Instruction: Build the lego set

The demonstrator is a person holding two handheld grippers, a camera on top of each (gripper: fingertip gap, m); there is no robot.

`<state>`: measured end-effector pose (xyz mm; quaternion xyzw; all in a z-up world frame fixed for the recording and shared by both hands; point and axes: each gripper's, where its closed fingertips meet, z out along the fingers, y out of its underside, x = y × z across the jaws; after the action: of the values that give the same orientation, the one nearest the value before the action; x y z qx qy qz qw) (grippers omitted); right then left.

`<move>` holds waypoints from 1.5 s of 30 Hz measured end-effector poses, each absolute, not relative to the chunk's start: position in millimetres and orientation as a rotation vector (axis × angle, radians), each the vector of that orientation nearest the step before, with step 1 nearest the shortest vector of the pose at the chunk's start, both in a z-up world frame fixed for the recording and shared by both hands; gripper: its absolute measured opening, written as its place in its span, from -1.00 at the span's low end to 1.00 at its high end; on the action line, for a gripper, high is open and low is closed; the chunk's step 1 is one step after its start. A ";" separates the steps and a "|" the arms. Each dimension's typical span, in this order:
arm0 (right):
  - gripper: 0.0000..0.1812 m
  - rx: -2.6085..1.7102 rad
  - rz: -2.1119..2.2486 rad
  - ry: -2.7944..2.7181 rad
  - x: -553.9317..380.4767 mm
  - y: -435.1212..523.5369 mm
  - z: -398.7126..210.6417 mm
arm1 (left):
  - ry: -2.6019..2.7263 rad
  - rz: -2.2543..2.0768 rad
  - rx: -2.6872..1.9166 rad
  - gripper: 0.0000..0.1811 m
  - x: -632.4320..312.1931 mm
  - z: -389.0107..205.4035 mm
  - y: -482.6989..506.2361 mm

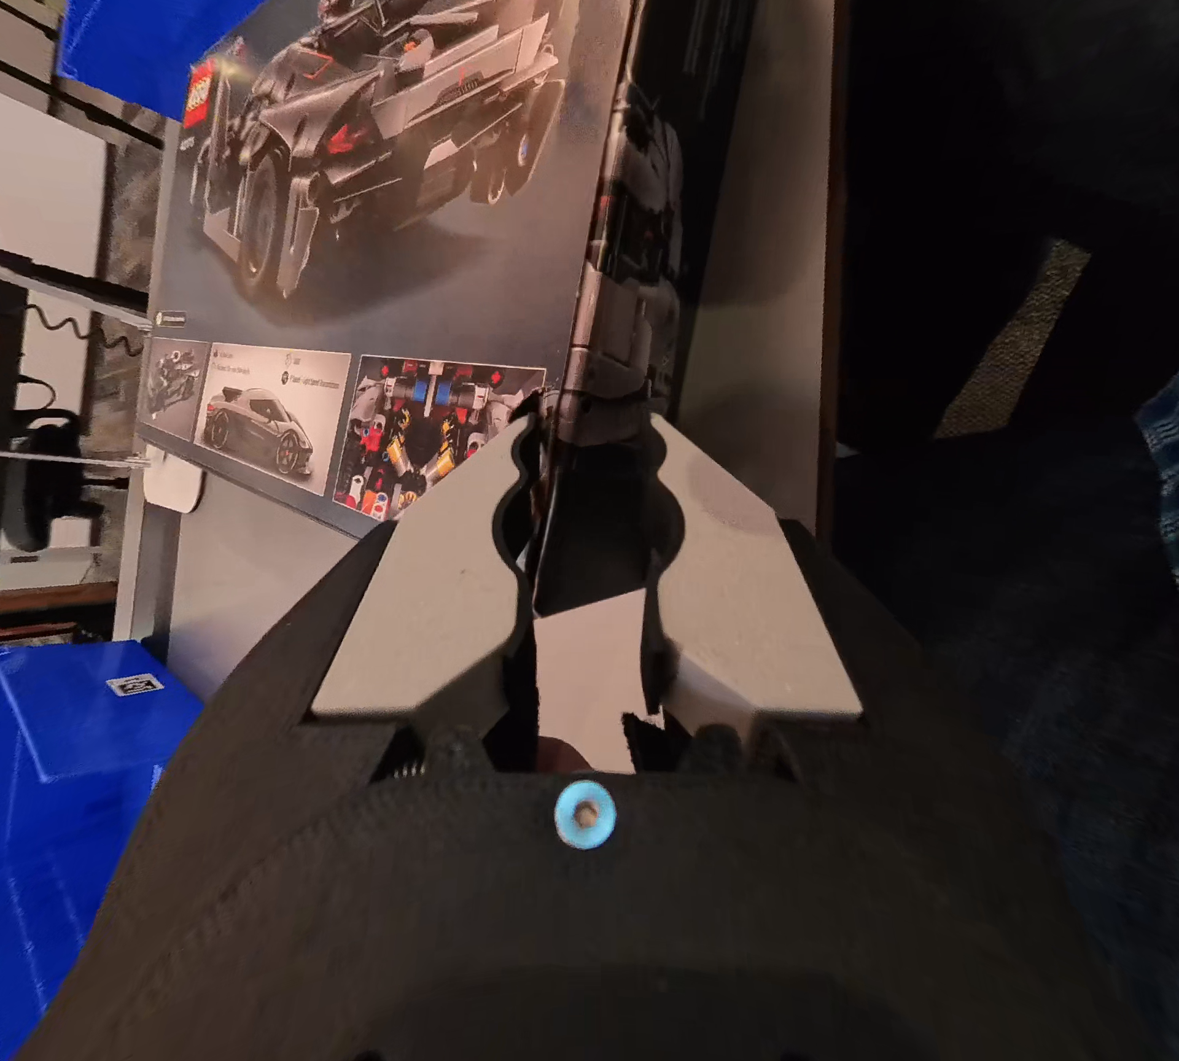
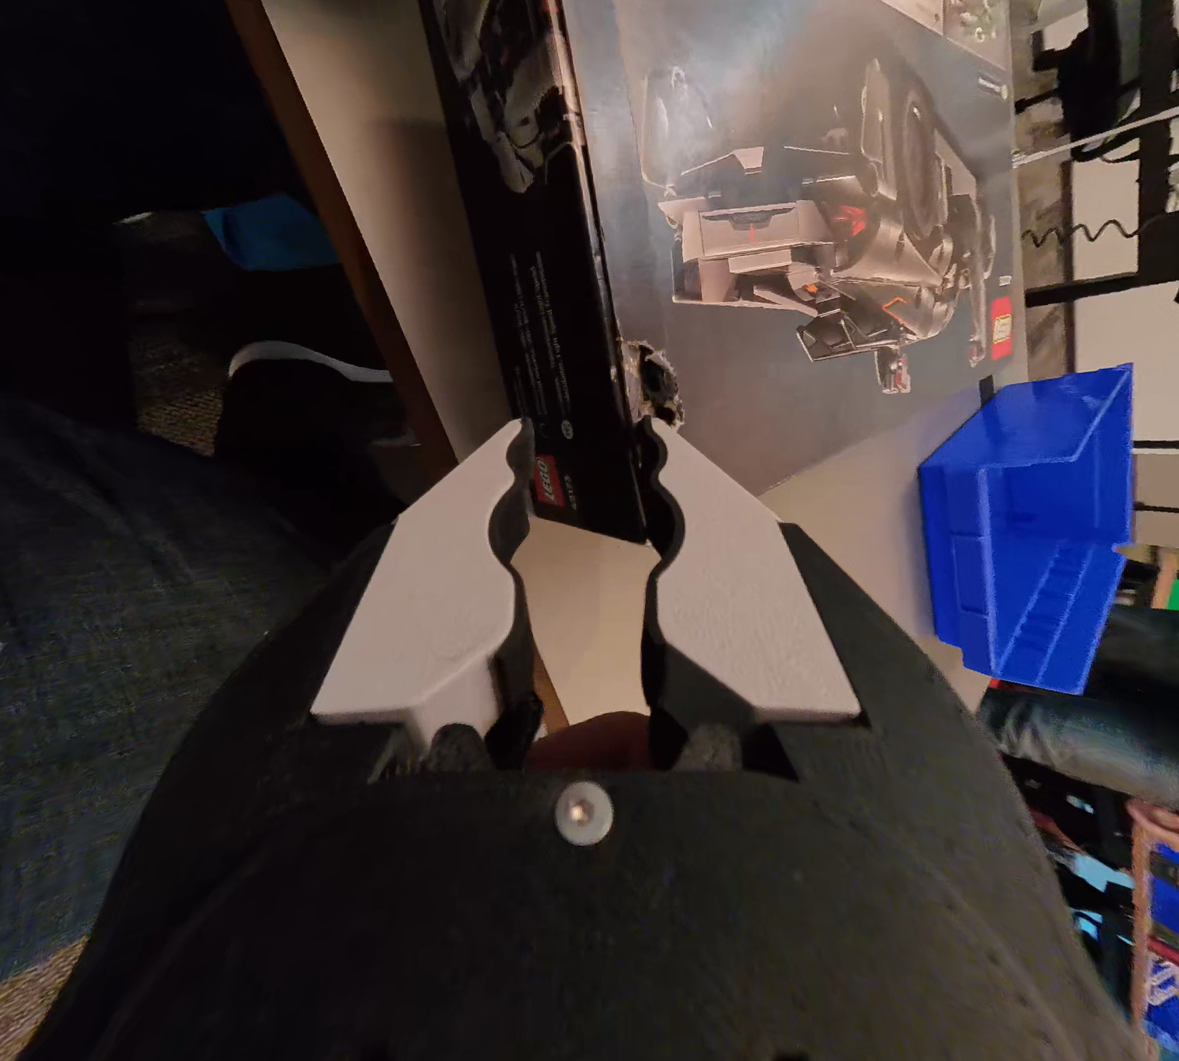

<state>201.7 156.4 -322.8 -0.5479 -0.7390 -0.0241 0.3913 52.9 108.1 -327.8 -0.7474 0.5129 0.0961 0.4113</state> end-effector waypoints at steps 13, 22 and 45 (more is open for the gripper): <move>-0.77 -1.321 -0.056 -1.799 188.3 168.9 -328.9 | 1.231 0.335 -1.910 -0.73 51.8 -331.6 117.9; -0.72 -1.340 -0.040 -1.853 184.9 196.0 -314.3 | 1.209 0.347 -1.941 -0.75 57.6 -327.1 133.1; -0.70 -1.398 -0.133 -1.925 194.4 194.2 -327.8 | 1.239 0.384 -1.911 -0.76 56.0 -326.4 127.3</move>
<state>194.4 194.2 -327.8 -0.5451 -0.7504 -0.0518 0.3703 56.0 127.3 -326.4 -0.7568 0.4906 0.1521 0.4043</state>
